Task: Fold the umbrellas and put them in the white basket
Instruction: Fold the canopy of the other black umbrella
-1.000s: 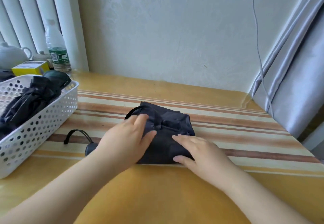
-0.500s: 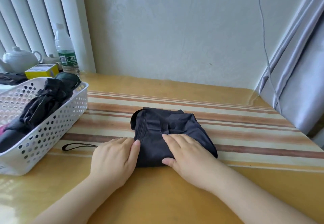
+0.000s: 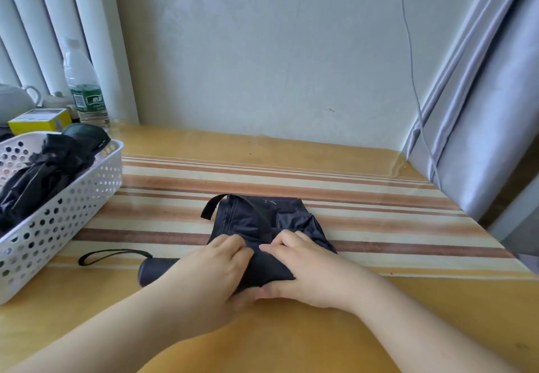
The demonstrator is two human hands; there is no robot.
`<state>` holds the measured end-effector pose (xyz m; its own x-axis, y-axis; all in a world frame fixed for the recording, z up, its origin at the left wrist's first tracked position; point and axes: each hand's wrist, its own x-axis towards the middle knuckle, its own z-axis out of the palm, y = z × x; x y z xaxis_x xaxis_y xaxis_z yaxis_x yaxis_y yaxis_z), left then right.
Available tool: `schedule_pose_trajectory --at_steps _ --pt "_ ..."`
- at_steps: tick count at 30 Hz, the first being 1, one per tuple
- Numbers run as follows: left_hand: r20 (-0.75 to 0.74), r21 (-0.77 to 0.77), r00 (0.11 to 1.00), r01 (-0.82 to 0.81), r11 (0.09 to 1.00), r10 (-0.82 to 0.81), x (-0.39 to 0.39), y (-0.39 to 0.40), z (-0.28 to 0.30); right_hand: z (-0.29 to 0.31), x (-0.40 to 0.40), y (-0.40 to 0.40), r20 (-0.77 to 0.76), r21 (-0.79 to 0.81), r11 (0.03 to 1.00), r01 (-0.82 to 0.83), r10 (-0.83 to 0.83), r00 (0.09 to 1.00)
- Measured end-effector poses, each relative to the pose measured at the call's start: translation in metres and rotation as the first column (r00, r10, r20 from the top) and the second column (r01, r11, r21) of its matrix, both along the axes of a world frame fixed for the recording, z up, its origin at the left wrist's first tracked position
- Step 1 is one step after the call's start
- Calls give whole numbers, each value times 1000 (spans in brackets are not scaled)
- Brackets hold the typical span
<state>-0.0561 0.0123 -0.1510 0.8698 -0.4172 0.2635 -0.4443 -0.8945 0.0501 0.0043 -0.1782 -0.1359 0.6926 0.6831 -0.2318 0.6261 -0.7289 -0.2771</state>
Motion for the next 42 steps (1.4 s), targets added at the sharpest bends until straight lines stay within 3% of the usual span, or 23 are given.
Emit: schedule_pose_trajectory --at_steps 2,5,10,14,19,24,26,29,32,34,36,38,39,41,42 --pt "-94 59 995 -29 998 34 11 -7 5 3 0 -4 -31 6 1000 0 0 1000" --pt "-359 146 929 -39 988 90 24 -7 14 10 3 -19 -62 0 999 49 -49 997" --pt "-394 293 912 6 956 116 39 -18 28 13 5 -18 66 -97 992 87 -80 995" --pt "-415 275 901 -6 961 124 36 -25 29 14 2 -14 181 -118 991 66 -44 982" --pt "-257 264 958 -55 963 126 16 -24 22 17 -8 -20 197 -61 997 55 -42 980" --pt "29 303 998 47 952 -58 -1 -7 26 23 -20 -18 255 -18 997 75 -67 965" --pt "52 298 997 31 954 -49 -5 -7 31 29 -24 -14 320 -12 998 64 -56 946" --pt "-13 198 998 -58 979 62 -6 -9 49 45 -28 -10 485 8 999 35 -34 874" --pt "-307 20 946 -100 995 102 3 -1 71 51 -23 -11 736 -39 997 -73 78 672" --pt "-357 -17 931 -82 996 71 5 5 80 52 -18 -13 799 -20 995 -97 75 597" --pt "-239 18 968 -67 998 69 6 7 83 56 -16 -13 810 10 998 -69 32 585" --pt "54 138 998 -26 990 19 6 9 82 70 -19 -8 818 -2 999 -32 20 574" --pt "195 223 979 14 975 -59 7 12 79 80 -22 -7 769 -20 1000 -8 21 639" --pt "384 340 910 20 940 -158 7 16 73 94 -24 -7 458 -6 998 68 -57 887" --pt "456 368 867 23 929 -202 7 17 70 96 -24 -8 319 32 996 86 -92 943"
